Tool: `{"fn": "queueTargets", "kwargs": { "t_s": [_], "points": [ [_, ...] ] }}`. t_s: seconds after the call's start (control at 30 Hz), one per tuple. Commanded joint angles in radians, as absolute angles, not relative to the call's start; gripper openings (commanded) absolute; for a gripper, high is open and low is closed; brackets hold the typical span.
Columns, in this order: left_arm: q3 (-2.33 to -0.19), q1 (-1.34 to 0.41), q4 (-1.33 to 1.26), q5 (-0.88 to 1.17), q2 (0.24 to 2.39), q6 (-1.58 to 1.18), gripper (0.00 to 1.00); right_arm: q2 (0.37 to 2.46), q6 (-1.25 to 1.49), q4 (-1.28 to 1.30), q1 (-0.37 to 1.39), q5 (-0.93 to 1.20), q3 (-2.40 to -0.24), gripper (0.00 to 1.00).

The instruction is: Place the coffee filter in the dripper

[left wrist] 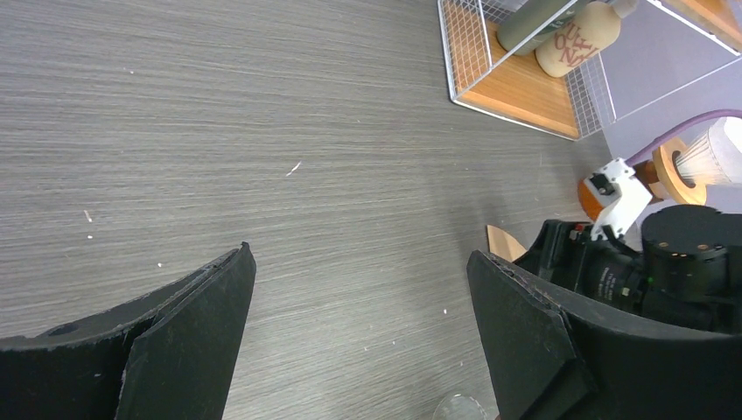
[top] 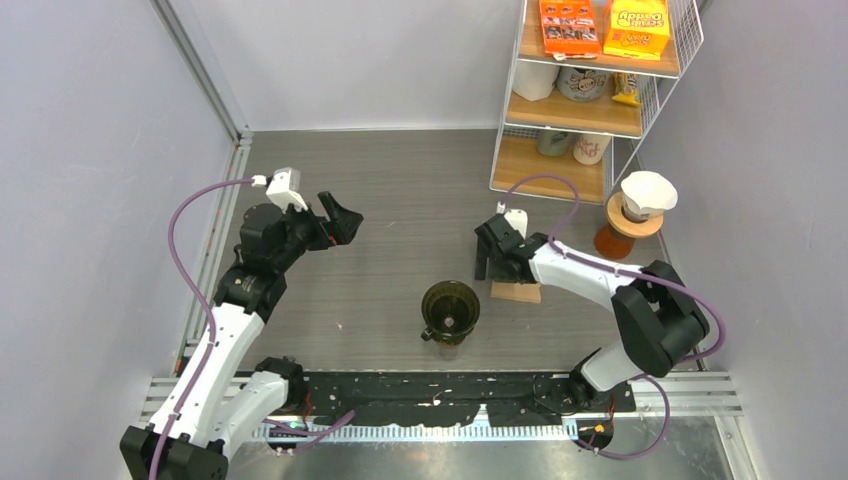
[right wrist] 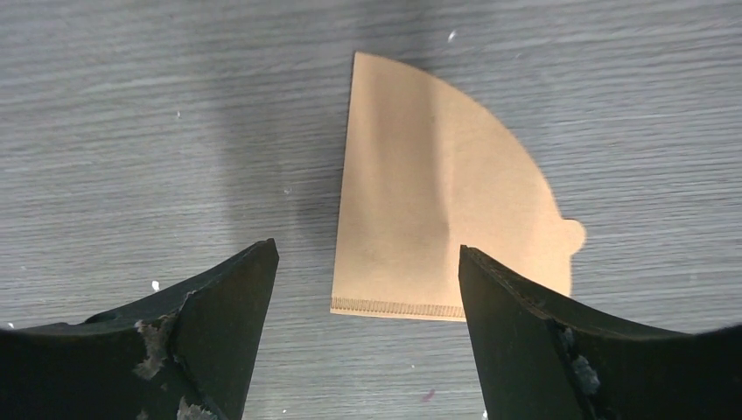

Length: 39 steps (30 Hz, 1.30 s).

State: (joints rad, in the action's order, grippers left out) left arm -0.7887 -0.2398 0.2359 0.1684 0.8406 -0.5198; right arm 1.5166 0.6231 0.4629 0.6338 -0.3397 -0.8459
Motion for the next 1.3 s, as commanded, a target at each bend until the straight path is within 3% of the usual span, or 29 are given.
{"fn": "queueTargets", "kwargs": {
  "t_s": [0.0, 0.67, 0.97, 1.27],
  "points": [
    [-0.788, -0.232, 0.187, 0.169, 0.837, -0.518, 0.99, 1.447, 0.603, 0.508, 0.638, -0.435, -0.895, 0.82],
    [-0.784, -0.232, 0.185, 0.167, 0.834, -0.523, 0.99, 1.577, 0.651, 0.431, 0.63, -0.344, -0.795, 0.79],
    [-0.784, -0.232, 0.186, 0.168, 0.839, -0.527, 0.99, 1.584, 0.647, 0.414, 0.62, -0.342, -0.771, 0.64],
    [-0.784, -0.232, 0.185, 0.169, 0.838, -0.529, 0.99, 1.502, 0.629, 0.425, 0.575, -0.343, -0.721, 0.63]
  ]
}}
